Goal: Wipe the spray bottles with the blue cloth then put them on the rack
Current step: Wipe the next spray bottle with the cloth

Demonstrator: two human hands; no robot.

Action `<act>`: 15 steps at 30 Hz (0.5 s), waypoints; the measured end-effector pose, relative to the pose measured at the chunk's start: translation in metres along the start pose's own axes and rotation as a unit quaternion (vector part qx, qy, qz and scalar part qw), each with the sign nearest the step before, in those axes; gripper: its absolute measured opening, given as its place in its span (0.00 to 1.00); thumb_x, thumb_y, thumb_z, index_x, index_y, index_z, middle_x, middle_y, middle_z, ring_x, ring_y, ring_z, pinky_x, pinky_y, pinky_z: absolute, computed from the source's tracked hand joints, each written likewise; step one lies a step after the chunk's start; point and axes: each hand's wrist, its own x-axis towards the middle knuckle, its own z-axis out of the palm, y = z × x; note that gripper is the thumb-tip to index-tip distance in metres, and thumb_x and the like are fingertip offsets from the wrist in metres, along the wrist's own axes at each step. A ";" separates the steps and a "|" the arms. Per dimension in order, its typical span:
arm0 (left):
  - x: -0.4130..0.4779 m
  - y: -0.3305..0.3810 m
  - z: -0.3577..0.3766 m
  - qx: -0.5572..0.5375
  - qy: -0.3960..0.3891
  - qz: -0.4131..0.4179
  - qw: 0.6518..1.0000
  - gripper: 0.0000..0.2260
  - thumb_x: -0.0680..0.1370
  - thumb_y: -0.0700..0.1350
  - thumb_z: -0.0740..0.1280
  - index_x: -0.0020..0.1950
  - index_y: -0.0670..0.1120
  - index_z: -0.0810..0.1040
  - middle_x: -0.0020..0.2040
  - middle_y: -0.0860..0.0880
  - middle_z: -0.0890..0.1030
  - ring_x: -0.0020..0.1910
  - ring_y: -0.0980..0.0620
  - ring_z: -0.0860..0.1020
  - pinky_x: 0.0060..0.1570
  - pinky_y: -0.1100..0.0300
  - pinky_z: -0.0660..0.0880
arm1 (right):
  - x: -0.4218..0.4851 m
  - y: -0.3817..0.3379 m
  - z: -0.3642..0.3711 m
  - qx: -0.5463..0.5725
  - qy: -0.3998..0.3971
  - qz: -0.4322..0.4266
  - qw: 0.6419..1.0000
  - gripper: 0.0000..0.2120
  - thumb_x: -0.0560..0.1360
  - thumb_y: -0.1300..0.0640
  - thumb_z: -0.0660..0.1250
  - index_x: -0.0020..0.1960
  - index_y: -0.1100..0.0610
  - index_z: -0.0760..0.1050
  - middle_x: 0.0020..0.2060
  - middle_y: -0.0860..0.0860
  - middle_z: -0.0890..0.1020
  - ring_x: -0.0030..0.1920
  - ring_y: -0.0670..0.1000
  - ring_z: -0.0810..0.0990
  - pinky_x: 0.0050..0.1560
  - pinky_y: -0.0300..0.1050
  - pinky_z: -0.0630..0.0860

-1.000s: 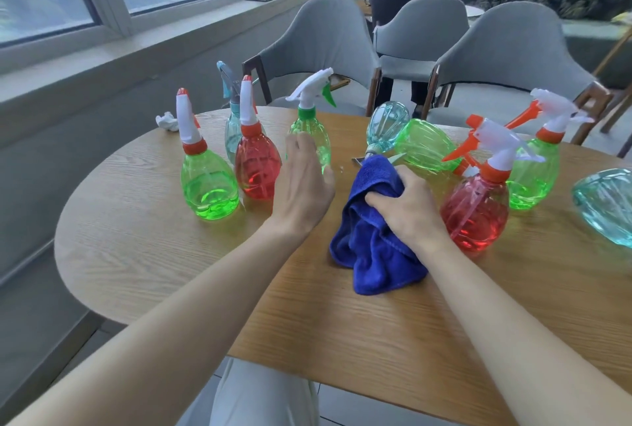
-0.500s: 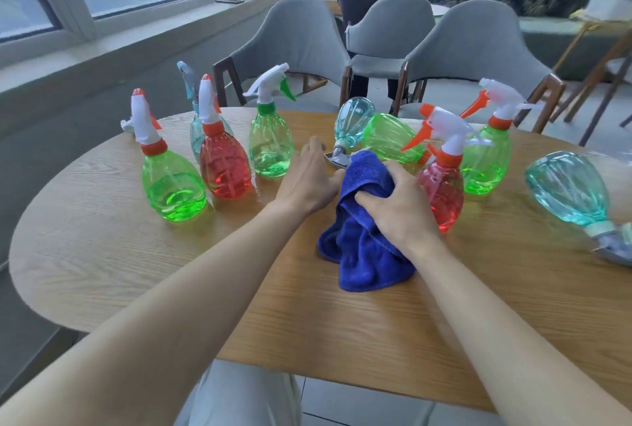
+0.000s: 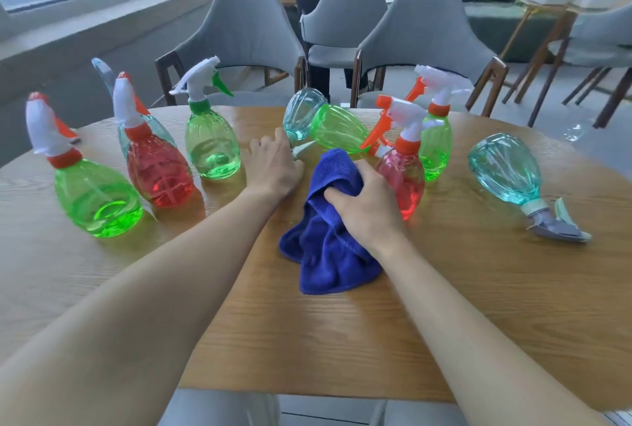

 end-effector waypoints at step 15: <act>-0.035 -0.005 -0.053 -0.087 0.112 0.094 0.985 0.09 0.80 0.38 0.67 0.60 0.41 0.75 0.36 0.46 0.82 0.36 0.42 0.80 0.38 0.44 0.77 | -0.002 0.000 0.002 0.065 0.000 0.051 0.997 0.05 0.76 0.58 0.73 0.49 0.55 0.78 0.40 0.49 0.82 0.39 0.48 0.79 0.44 0.46 0.77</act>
